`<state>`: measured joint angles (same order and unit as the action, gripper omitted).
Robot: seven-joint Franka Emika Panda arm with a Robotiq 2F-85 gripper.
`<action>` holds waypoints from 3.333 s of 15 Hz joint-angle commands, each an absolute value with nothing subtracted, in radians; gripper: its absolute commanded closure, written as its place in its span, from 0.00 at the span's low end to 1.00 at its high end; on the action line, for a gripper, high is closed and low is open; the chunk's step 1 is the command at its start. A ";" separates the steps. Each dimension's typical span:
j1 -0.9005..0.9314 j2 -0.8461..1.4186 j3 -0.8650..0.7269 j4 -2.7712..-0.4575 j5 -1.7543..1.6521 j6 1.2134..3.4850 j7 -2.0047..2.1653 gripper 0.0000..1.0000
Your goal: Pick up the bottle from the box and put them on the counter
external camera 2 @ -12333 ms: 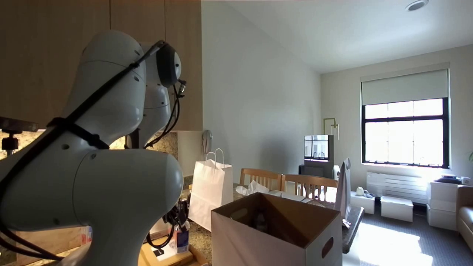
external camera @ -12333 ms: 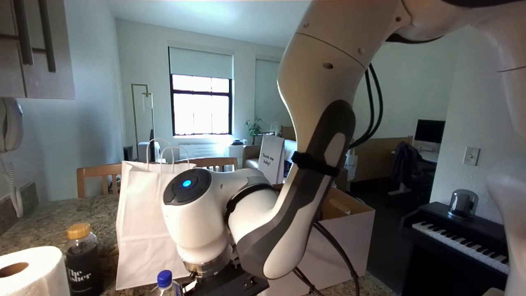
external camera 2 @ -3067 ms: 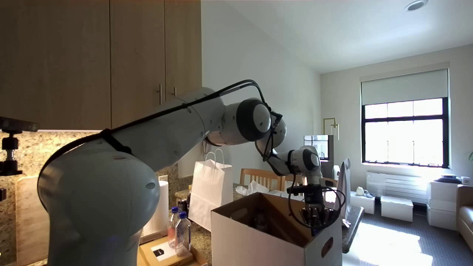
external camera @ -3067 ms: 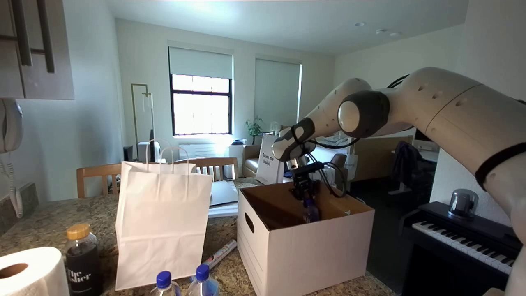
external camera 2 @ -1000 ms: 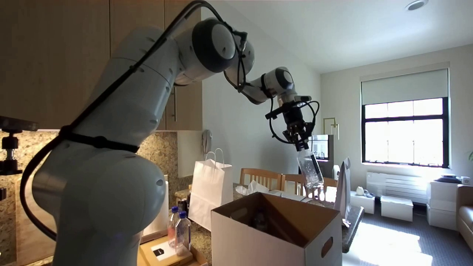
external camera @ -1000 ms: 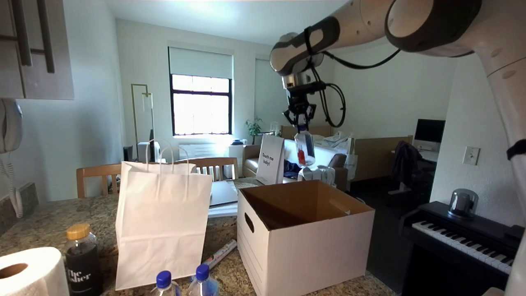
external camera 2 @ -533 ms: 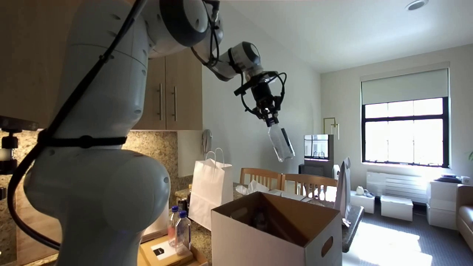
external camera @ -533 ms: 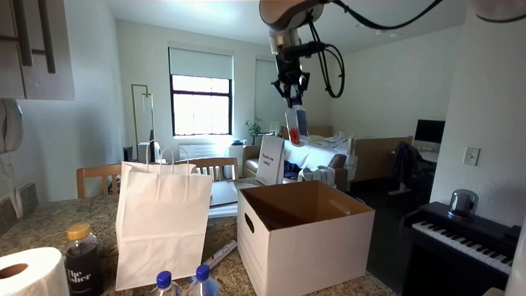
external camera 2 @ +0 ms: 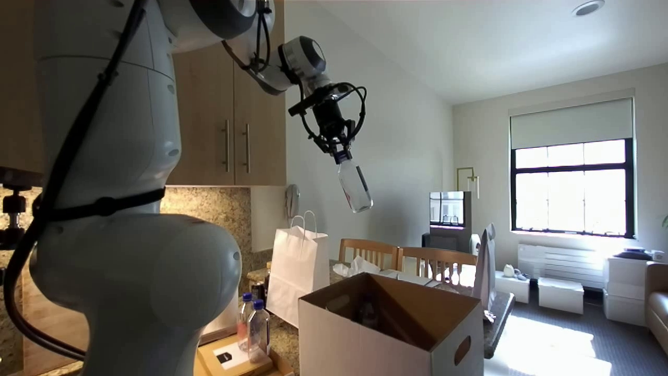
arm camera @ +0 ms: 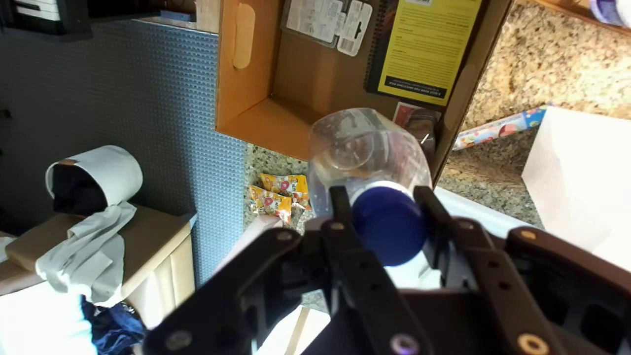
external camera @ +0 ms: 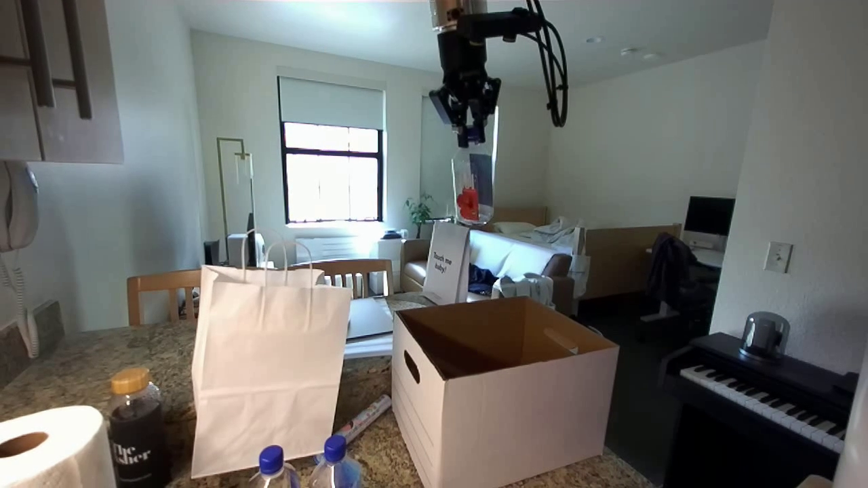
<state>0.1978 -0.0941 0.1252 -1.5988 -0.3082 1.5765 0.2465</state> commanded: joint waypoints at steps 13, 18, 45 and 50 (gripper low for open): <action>0.199 0.081 0.168 -1.560 -0.199 1.573 -0.081 0.86; 0.302 0.161 0.264 -1.562 -0.260 1.565 -0.117 0.86; 0.422 -0.191 0.389 -2.129 -0.195 1.881 -0.244 0.88; 0.495 -0.226 0.430 -2.218 -0.100 1.951 -0.276 0.88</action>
<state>0.4725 -0.1943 0.4210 -2.1517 -0.1665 1.8901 -0.2103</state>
